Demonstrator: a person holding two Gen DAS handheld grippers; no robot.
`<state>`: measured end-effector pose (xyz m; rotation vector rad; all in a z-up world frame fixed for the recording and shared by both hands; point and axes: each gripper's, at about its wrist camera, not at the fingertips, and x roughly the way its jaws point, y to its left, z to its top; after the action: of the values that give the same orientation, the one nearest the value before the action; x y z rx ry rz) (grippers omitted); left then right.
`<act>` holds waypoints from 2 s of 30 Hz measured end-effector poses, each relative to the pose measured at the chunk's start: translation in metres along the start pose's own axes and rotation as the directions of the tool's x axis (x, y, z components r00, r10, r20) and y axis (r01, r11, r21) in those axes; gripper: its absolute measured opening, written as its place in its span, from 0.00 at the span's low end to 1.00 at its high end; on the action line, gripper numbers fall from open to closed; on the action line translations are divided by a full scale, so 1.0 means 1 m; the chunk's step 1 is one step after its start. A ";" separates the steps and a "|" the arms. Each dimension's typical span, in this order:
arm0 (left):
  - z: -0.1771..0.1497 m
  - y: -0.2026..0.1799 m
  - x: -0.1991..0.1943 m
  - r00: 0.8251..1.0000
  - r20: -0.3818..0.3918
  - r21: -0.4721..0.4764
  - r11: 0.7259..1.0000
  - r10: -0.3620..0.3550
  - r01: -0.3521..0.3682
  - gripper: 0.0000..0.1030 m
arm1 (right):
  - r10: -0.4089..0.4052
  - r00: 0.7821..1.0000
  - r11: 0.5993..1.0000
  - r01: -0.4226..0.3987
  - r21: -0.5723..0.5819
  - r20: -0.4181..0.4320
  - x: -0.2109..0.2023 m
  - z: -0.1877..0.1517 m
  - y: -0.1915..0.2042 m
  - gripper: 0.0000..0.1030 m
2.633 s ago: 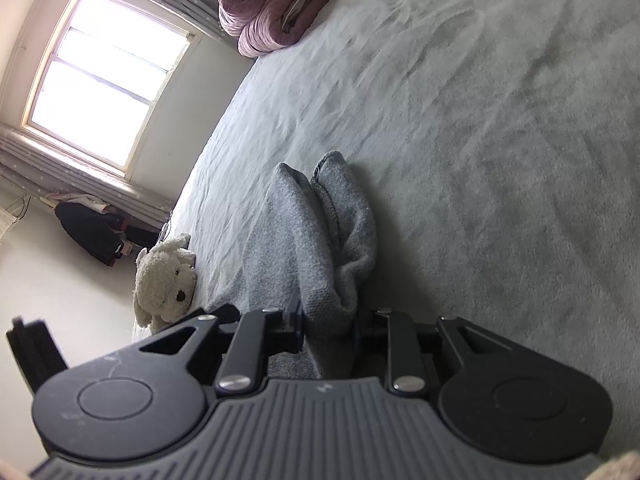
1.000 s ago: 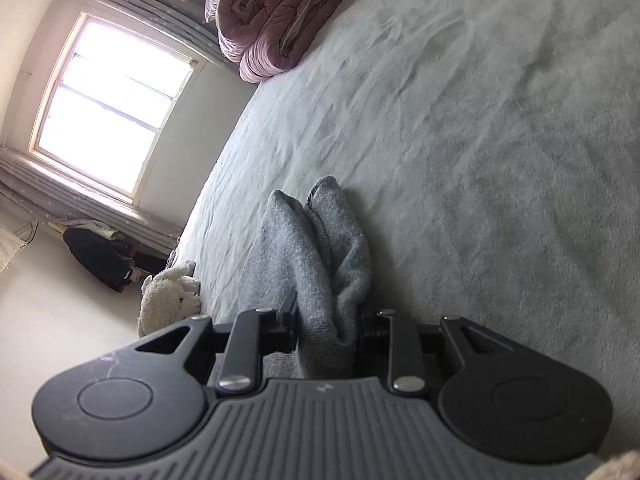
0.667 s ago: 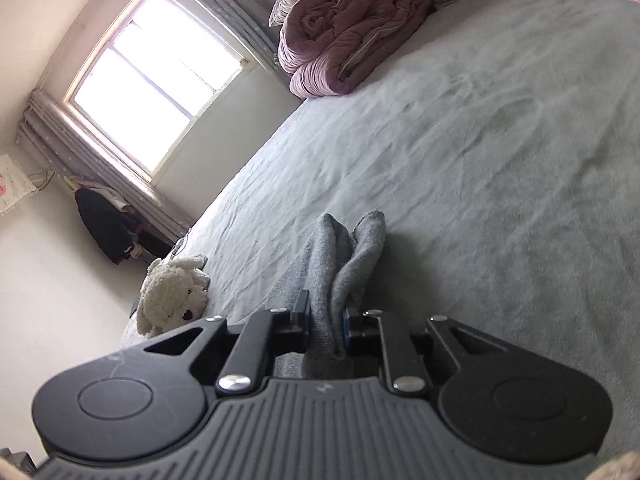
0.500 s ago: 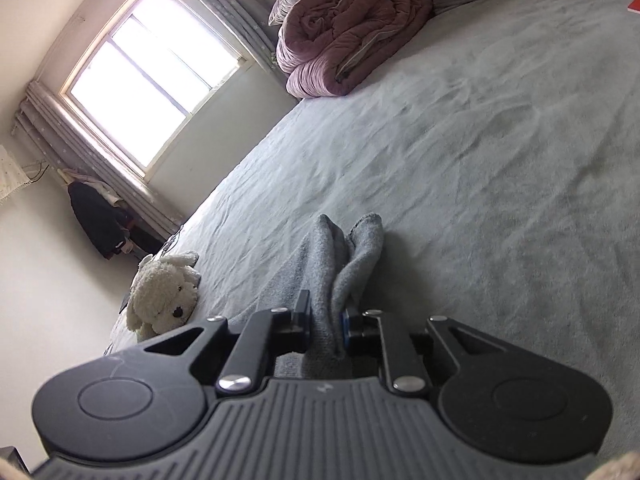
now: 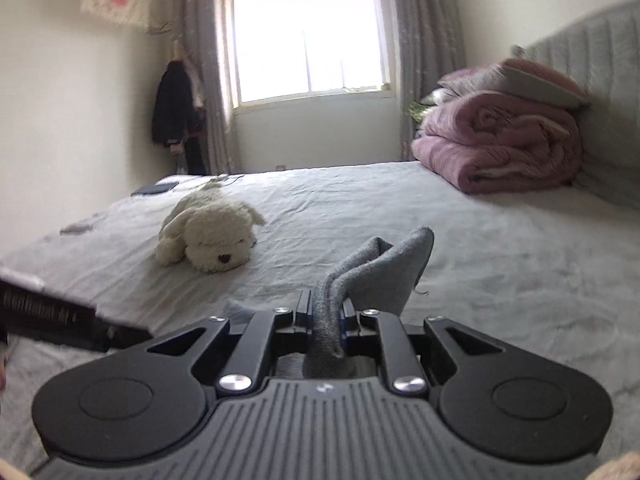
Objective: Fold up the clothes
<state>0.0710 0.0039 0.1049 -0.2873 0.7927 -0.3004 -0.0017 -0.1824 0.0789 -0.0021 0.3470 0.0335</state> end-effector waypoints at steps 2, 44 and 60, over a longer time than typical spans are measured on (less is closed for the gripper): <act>0.008 0.024 0.005 1.000 -0.015 -0.096 0.995 0.003 -0.005 0.61 | 0.014 0.999 0.991 -0.019 -0.130 -0.037 0.011 -0.008 0.037 0.14; 0.016 0.038 0.021 0.998 -0.071 -0.085 0.996 -0.003 -0.003 0.57 | 0.262 0.963 0.951 -0.270 -0.148 -0.068 -0.017 0.022 0.002 0.46; -0.023 -0.024 0.043 0.996 -0.082 0.156 0.986 -0.043 0.056 0.48 | 0.213 0.932 0.946 -0.272 -0.175 -0.295 0.020 -0.025 -0.011 0.14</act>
<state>0.0789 -0.0370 0.0708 -0.1463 0.8344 -0.4215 0.0089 -0.1925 0.0481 -0.1781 0.6174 0.3202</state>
